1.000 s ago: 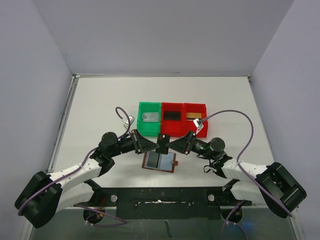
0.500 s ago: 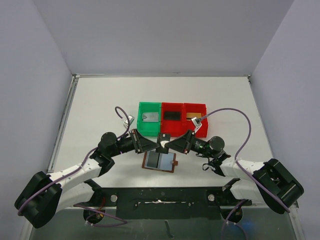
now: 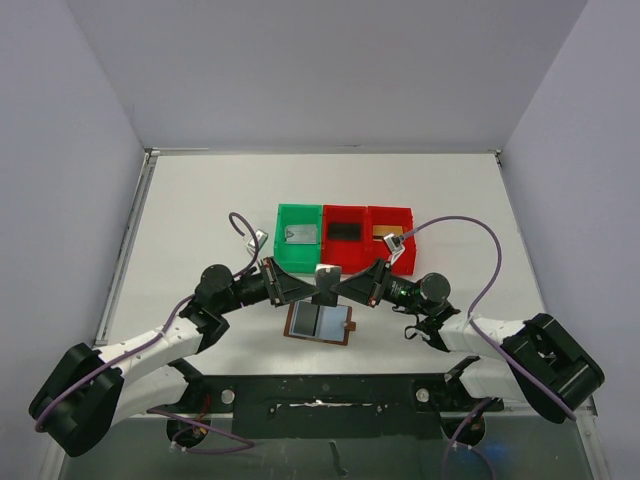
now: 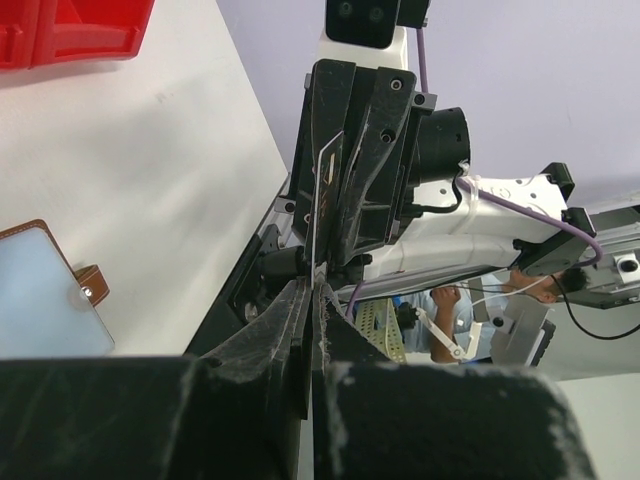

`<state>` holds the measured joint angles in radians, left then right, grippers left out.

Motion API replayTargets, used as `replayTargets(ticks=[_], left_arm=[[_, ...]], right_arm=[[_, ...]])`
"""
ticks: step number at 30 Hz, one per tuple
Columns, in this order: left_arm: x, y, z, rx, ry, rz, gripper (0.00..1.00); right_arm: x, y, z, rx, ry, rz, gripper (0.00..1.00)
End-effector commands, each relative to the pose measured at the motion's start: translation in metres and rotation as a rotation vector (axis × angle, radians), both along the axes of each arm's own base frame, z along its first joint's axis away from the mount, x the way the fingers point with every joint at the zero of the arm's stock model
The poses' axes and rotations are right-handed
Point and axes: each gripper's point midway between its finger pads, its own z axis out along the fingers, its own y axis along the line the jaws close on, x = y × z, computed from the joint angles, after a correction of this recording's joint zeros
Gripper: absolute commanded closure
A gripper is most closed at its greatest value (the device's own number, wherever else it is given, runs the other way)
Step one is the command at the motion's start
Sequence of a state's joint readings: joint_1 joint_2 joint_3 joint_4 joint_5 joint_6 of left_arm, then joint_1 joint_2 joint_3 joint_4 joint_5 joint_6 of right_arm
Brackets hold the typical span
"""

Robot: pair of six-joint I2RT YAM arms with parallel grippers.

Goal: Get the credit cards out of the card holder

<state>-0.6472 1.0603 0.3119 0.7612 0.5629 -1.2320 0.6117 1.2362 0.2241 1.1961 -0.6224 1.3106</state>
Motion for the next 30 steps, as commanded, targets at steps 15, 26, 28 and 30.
replayTargets(ticks=[15, 26, 28, 30], left_arm=[[0.032, 0.027, -0.013, 0.269, -0.032, 0.236, 0.30], [0.055, 0.083, -0.003, 0.624, -0.132, 0.447, 0.28], [0.061, 0.096, 0.002, 0.705, -0.161, 0.491, 0.28], [0.068, 0.112, 0.011, 0.787, -0.198, 0.544, 0.28]], right_arm=[[0.027, -0.023, -0.010, -0.217, -0.088, -0.212, 1.00], [0.043, -0.051, -0.016, -0.460, -0.143, -0.353, 1.00], [0.047, -0.056, -0.013, -0.497, -0.163, -0.376, 1.00], [0.053, -0.060, -0.010, -0.539, -0.188, -0.402, 1.00]])
